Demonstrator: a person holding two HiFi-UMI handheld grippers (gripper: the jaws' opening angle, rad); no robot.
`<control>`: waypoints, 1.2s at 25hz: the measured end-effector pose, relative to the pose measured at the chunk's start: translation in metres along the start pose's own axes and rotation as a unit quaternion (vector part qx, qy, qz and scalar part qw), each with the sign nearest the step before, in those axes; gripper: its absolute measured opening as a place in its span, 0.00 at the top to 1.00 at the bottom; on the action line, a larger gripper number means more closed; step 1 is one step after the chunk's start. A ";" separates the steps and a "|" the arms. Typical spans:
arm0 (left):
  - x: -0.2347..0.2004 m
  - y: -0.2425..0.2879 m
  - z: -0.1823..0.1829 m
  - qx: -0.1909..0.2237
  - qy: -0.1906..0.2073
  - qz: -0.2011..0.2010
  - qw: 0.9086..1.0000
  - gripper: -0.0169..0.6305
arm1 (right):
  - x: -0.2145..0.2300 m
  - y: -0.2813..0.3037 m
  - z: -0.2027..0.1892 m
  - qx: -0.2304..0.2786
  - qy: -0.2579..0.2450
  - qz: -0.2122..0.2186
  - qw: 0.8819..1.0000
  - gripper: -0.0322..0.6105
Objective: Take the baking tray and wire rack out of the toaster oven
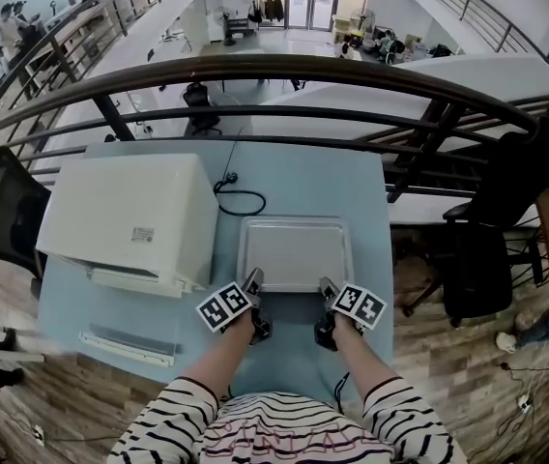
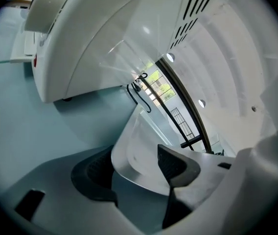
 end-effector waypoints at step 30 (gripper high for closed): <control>-0.015 -0.011 0.002 -0.065 0.186 0.025 0.980 0.56 | -0.002 -0.018 -0.031 -0.171 -0.102 -0.027 0.980 0.44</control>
Point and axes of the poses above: the fingertips, and each gripper's own axes: y forward along the fingers, x to its right, z out of its top, the point moved 2 cm from there along -y, backward along the fingers, and after that the axes turned 2 degrees about -x, right-handed, at the moved point
